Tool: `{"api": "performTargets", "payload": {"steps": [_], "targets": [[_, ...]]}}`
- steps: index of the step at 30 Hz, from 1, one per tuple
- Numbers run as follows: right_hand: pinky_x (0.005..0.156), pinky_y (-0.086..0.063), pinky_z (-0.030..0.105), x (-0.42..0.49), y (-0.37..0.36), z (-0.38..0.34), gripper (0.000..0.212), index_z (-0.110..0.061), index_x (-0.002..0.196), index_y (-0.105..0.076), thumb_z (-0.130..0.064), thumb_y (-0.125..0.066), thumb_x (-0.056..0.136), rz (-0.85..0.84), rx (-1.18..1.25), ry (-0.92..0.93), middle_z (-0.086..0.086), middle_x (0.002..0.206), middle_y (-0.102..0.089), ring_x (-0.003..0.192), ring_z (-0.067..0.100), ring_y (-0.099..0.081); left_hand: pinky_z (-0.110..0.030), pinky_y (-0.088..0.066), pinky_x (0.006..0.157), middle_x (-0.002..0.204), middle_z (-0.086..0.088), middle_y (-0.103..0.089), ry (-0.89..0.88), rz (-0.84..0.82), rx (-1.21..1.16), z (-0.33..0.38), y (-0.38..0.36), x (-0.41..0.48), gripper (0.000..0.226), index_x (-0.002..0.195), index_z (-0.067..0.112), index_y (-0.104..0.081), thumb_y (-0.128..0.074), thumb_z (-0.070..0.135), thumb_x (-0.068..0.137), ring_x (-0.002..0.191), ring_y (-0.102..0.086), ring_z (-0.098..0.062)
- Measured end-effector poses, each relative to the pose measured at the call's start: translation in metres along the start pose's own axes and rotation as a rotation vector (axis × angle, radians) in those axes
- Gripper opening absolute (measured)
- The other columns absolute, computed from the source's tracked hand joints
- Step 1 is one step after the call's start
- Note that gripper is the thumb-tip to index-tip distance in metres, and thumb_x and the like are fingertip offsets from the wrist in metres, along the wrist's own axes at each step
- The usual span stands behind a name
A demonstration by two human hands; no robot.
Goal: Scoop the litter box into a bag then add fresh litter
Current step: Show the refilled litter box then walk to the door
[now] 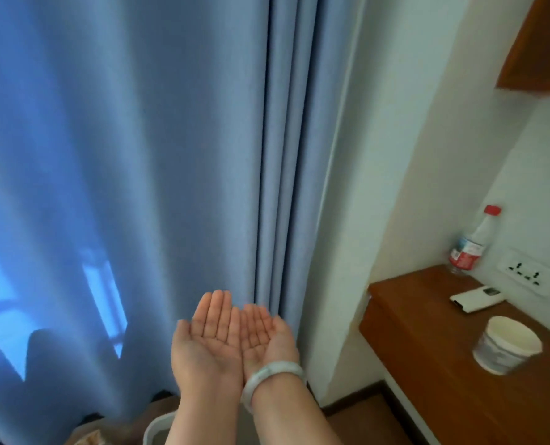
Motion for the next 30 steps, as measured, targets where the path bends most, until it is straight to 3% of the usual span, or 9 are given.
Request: {"api": "performTargets", "payload": {"steps": [3,6,14,20,24,30], "targets": [[0.049,-0.055,0.026,-0.052,-0.047,-0.041,0.033,0.0,0.088,-0.057,-0.024,-0.038,0.1,-0.022,-0.015,0.07,0.016,0.088,-0.062,0.08,0.022,-0.06,-0.036,-0.044,0.099,0.098,-0.009,-0.068,0.03,0.003,-0.013,-0.001,-0.064,-0.042,0.047,0.098,0.006,-0.061,-0.023,0.033,0.102,0.097,-0.063,-0.02],[0.069,-0.055,0.03,-0.096,-0.083,-0.077,0.033,-0.001,0.091,-0.057,-0.026,-0.037,0.1,-0.05,-0.038,0.151,0.015,0.09,-0.063,0.082,0.022,-0.061,-0.035,-0.046,0.095,0.096,-0.009,-0.069,0.065,-0.019,-0.022,-0.004,-0.112,-0.076,0.047,0.098,0.006,-0.062,-0.025,0.033,0.102,0.096,-0.064,-0.02],[0.085,-0.049,0.033,-0.159,-0.099,-0.118,0.034,-0.001,0.091,-0.057,-0.025,-0.035,0.101,-0.094,0.015,0.277,0.014,0.091,-0.063,0.086,0.022,-0.061,-0.036,-0.048,0.095,0.101,-0.008,-0.069,0.173,-0.115,0.032,-0.02,-0.157,-0.13,0.048,0.104,0.006,-0.063,-0.024,0.034,0.102,0.096,-0.065,-0.02],[0.075,-0.05,0.03,-0.197,-0.077,-0.134,0.029,-0.002,0.096,-0.058,-0.021,-0.036,0.099,-0.089,0.081,0.399,0.013,0.091,-0.063,0.083,0.021,-0.062,-0.039,-0.046,0.101,0.099,-0.007,-0.069,0.306,-0.171,0.087,-0.039,-0.158,-0.166,0.049,0.101,0.007,-0.064,-0.023,0.035,0.101,0.101,-0.064,-0.022],[0.081,-0.052,0.032,-0.224,-0.054,-0.147,0.03,-0.003,0.103,-0.059,-0.024,-0.038,0.098,-0.075,0.1,0.507,0.012,0.101,-0.064,0.093,0.022,-0.063,-0.038,-0.045,0.102,0.098,-0.008,-0.07,0.398,-0.214,0.12,-0.055,-0.152,-0.194,0.05,0.101,0.006,-0.064,-0.024,0.037,0.101,0.102,-0.064,-0.022],[0.077,-0.053,0.03,-0.272,-0.008,-0.174,0.034,-0.005,0.106,-0.059,-0.031,-0.038,0.099,-0.074,0.206,0.702,0.011,0.1,-0.067,0.091,0.02,-0.064,-0.036,-0.048,0.094,0.099,-0.008,-0.069,0.558,-0.31,0.187,-0.094,-0.143,-0.244,0.049,0.105,0.007,-0.063,-0.024,0.037,0.101,0.096,-0.064,-0.02]]}}
Point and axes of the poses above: each hand's wrist, its own x-axis towards the middle knuckle, its own y-axis out of the back of the hand, z = x × y, the point moved 8 cm from there along x, towards the middle knuckle
